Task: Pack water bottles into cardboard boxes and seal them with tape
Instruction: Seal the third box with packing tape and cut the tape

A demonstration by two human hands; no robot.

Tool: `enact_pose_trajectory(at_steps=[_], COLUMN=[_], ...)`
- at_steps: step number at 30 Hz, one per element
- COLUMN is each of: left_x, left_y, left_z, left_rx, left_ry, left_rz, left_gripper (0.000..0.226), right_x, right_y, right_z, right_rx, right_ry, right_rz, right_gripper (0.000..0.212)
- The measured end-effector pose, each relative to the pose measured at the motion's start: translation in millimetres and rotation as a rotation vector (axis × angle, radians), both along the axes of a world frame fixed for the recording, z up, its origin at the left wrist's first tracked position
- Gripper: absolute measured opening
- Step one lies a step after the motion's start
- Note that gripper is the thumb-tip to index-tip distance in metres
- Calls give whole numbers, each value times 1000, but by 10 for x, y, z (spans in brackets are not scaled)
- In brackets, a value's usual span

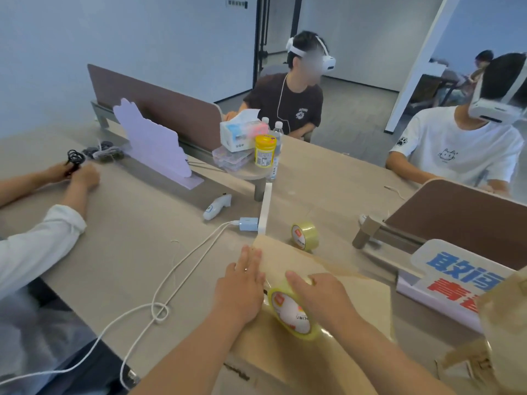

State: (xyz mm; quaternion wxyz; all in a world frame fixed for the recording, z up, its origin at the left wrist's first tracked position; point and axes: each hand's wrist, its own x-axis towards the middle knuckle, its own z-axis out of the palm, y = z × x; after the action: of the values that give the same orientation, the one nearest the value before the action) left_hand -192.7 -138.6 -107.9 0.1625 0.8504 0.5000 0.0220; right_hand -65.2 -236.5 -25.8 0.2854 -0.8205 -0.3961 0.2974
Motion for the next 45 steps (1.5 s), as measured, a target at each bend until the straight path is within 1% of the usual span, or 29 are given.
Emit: enact_pose_trajectory(at_steps=[2, 4, 5, 7, 8, 11, 13, 17, 21, 26, 28, 30, 33, 36, 38, 39, 40, 41, 42, 43, 45], left_x=[-17, -14, -17, -7, -13, -27, -30, -48, -78, -62, -45, -23, 9, 116, 233, 275, 304, 312, 305, 306, 324], left_y=[11, 12, 8, 4, 7, 21, 34, 52, 45, 45, 51, 52, 39, 16, -67, -136, -202, -257, -291, -298, -286], left_z=[-13, -16, -8, -3, -9, -12, -29, -31, 44, 30, 26, 21, 25, 103, 145, 132, 88, 21, -39, -83, -139], left_rx=[-7, -16, -23, -35, -35, -41, -45, -71, -138, -119, -115, -107, -100, -65, 27, 86, 102, 72, 29, 8, 15], left_ry=[-14, -51, -75, -120, -129, -134, -109, -94, -109, -79, -67, -48, 20, 143, 216, 213, 169, 96, 45, 20, 45], left_rz=[3, 22, 33, 41, 44, 41, 22, -16, -36, -43, -39, -40, -24, 42, 4, -66, -151, -209, -222, -215, -211], left_gripper=[53, 52, 52, 51, 50, 51, 52, 55, 65, 73, 75, 77, 78, 77, 71, 65, 66, 77, 85, 86, 87], right_x=[137, 354, 458, 588, 589, 534, 502, 478, 427, 411, 363, 305, 262, 252, 258, 258, 260, 262, 260, 259, 261], right_y=[136, 175, 159, 56, 27, -28, -47, -52, -28, 42, 76, 110, 156, 166, 168, 167, 169, 169, 175, 183, 190], right_z=[197, 395, 467, 510, 481, 231, 109, 117, 147, 156, 132, 101, 68, 50, 36, 37, 35, 28, 18, 13, 7], right_rx=[-313, -547, -629, -731, -748, -771, -782, -797, -845, -902, -920, -935, -944, -967, -975, -978, -980, -981, -979, -974, -962], right_ry=[-258, -456, -522, -531, -521, -525, -482, -444, -463, -407, -457, -557, -667, -681, -674, -675, -676, -675, -673, -674, -667], right_rz=[216, 253, 240, 212, 208, 193, 151, 131, 129, 127, 173, 247, 335, 356, 350, 348, 346, 345, 343, 333, 311], right_gripper=[43, 51, 58, 66, 67, 60, 60, 56, 52, 51, 45, 40, 37, 38, 39, 39, 40, 40, 40, 41, 41])
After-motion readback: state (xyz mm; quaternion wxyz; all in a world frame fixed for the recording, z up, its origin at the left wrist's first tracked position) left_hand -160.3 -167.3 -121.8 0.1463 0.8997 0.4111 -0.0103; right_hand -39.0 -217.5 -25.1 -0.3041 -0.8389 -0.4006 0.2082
